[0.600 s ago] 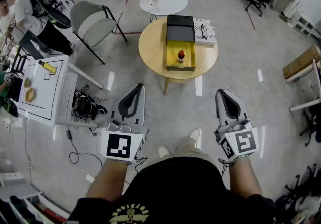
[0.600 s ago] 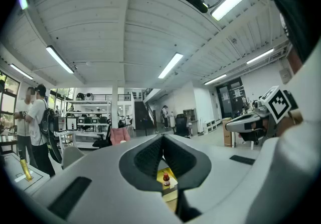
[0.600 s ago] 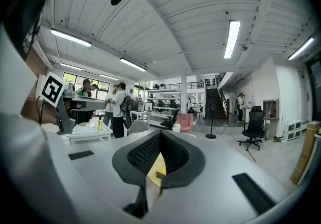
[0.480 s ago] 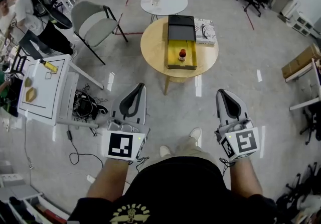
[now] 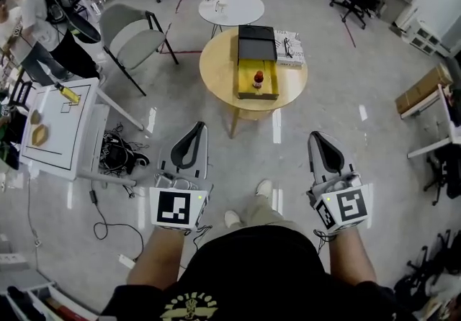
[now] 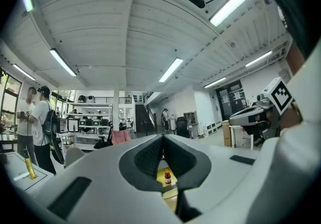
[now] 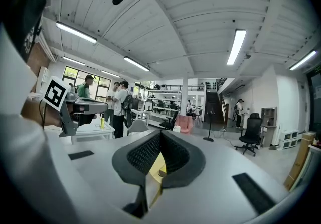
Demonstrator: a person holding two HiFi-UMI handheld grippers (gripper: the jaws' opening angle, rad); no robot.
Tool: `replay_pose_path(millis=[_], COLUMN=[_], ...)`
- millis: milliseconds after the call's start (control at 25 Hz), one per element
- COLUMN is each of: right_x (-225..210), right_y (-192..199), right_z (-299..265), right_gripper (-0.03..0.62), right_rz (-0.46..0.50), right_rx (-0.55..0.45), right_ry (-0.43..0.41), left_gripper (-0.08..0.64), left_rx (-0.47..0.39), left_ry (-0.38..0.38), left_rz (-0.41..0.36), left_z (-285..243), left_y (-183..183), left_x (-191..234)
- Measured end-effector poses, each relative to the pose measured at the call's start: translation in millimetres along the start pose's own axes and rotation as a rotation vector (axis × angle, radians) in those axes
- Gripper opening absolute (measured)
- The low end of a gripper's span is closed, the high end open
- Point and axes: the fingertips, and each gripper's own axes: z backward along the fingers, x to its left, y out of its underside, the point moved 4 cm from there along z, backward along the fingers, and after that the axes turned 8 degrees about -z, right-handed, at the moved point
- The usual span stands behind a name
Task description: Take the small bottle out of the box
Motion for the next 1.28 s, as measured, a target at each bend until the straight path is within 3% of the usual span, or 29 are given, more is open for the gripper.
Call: replay_pose_path(millis=[440,760,960,1280], right_x=[-22.2,-44.9,-56.7,-79.5], right_y=[1.3,0.9,1.0,5.3], right_z=[-20.8,-42.5,-57.7,-73.7], right_gripper=[0.014,0.014,0.014,0.014], right_rz=[-0.017,-0.034,-0.044,-0.055], right_rx=[0.006,0.002,0.007,0.023], right_ry=[-0.019,-0.039,-0.048,-0.045], left_gripper=[0.014,0.014,0.014,0.014], left_rx=[0.004,-0.006,0.030,0.035], left_ry=[0.001,0.003,0.015,0.013], left_rz=[0.036,0.029,-0.011,0.011], left_z=[-30.5,-64.8,-84.3,-115.4], left_y=[3.0,-2.1,8.3,13.0], left_x=[-8.7,-11.0,-10.0,-12.5])
